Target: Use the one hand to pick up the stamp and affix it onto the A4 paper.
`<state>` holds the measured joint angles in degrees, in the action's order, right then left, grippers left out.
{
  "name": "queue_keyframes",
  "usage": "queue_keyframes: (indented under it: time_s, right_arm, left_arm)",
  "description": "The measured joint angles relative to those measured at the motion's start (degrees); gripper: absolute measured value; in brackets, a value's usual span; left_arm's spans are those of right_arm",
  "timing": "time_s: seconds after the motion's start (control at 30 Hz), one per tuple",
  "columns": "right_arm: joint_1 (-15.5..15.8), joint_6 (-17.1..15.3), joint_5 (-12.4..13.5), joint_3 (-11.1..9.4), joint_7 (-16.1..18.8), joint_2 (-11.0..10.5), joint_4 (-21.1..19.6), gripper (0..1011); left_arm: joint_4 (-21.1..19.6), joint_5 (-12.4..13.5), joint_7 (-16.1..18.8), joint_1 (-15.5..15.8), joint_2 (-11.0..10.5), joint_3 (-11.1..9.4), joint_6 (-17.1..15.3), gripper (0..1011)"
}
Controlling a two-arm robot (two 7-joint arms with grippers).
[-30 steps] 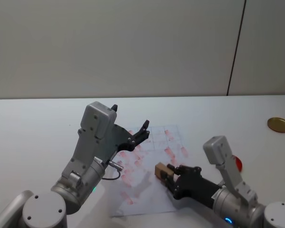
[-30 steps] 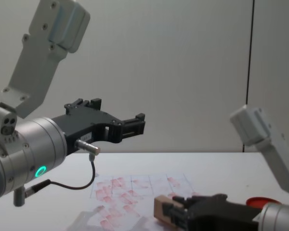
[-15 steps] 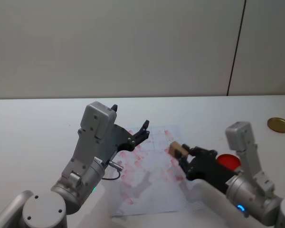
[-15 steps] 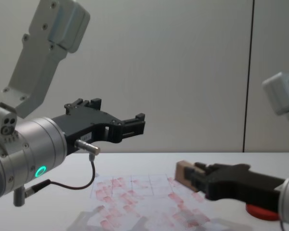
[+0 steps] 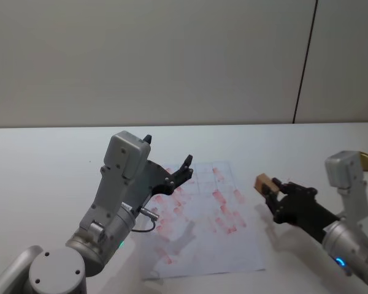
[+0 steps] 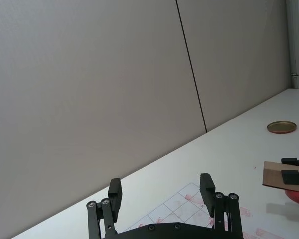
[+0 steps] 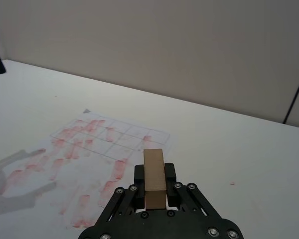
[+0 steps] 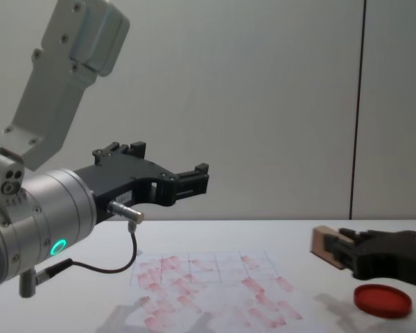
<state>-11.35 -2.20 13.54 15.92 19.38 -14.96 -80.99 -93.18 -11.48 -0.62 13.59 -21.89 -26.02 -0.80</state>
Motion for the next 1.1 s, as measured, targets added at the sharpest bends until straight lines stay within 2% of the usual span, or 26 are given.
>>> queue_keyframes:
  time_s: [0.43, 1.1]
  right_arm:
    - [0.9, -1.0, 0.6, -1.9, -2.6, -1.9, 0.7, 226]
    - [1.1, -1.2, 1.1, -2.5, -3.6, -2.4, 3.3, 226]
  left_arm:
    - [0.0, 0.0, 0.0, 0.0, 0.0, 0.0, 0.0, 993]
    - [0.0, 0.0, 0.0, 0.0, 0.0, 0.0, 0.0, 993]
